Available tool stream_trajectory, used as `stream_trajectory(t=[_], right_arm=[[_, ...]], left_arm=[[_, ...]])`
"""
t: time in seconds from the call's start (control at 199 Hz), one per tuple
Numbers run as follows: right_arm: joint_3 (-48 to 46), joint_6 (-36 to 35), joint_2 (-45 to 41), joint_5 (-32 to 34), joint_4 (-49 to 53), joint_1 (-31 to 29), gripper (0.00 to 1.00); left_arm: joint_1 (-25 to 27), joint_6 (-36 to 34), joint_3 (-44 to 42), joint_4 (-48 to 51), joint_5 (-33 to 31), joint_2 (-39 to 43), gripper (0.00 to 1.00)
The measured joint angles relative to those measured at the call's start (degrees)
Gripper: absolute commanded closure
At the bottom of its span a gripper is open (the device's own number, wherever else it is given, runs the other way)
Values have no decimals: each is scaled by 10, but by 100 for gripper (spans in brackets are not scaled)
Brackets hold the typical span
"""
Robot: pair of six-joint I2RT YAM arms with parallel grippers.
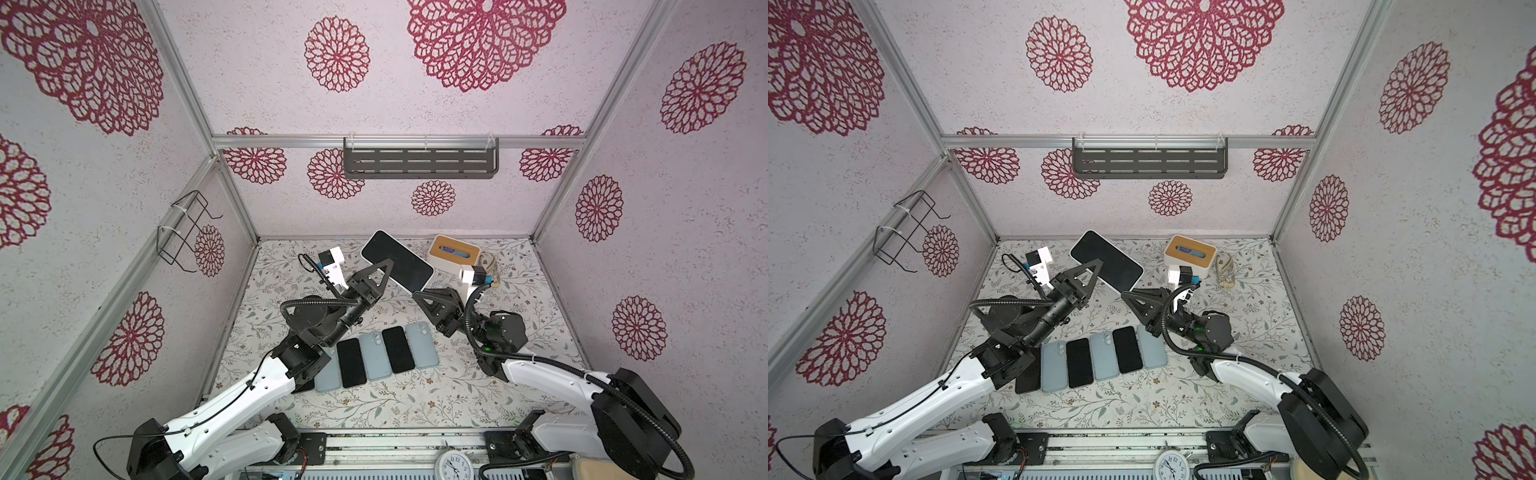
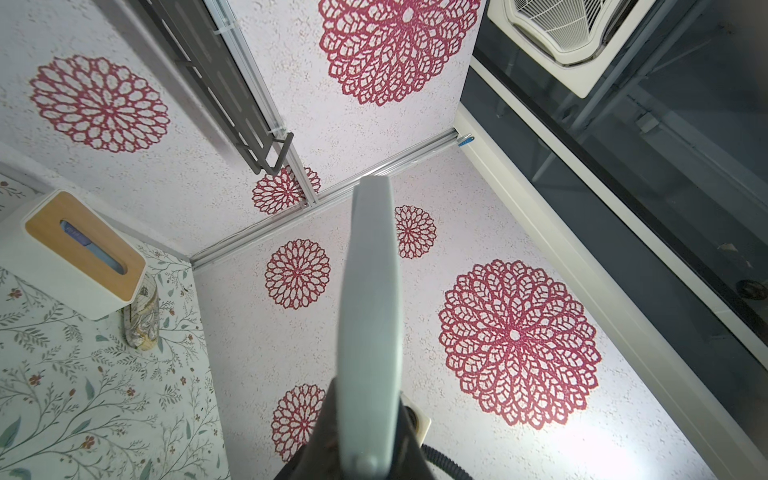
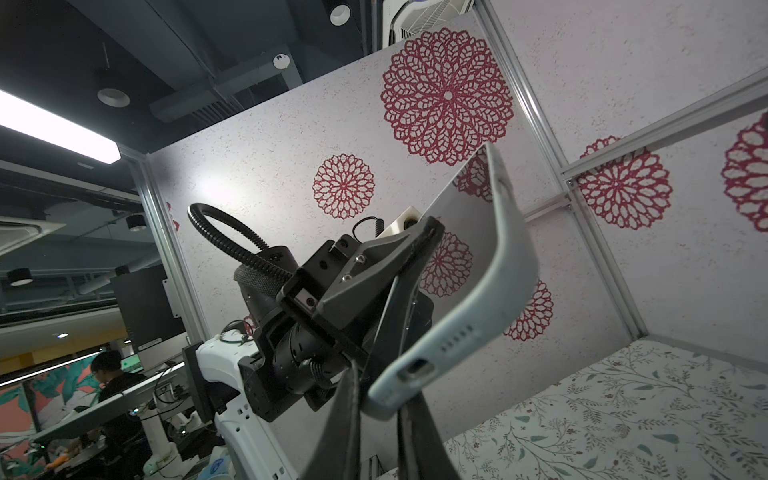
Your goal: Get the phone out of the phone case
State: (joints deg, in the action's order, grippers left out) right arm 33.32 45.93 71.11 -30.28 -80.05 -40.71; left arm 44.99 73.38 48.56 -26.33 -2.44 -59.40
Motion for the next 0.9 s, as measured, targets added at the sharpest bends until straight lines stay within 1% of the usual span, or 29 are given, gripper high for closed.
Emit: stream_trajectory(t=[0.131,0.337,0.457,0.603,0.678,0.693,0.703,0.809,0.899], right_arm=[[5,-66,-36,10,59,-1,100],[38,-177,-78,35,163,-8,100],[43,-230,-91,50,195,-11,100],[43,-317,-92,78,238,-11,100],[43,-355,-82,114,261,-6,100],[43,-351,-81,120,266,-4,100],[43,-364,-80,127,269,-3,100],[43,-385,-75,166,294,3,100],[39,-390,-77,180,294,8,100]], left_arm=[[7,5,22,23,-1,-5,100],[10,13,56,46,-4,-11,100],[10,17,65,52,-9,-15,100],[10,19,77,66,-25,-25,100],[21,21,79,83,-2,-28,100],[25,21,79,87,3,-29,100],[27,21,79,89,6,-30,100],[40,21,79,115,35,-37,100],[38,21,79,130,44,-37,100]])
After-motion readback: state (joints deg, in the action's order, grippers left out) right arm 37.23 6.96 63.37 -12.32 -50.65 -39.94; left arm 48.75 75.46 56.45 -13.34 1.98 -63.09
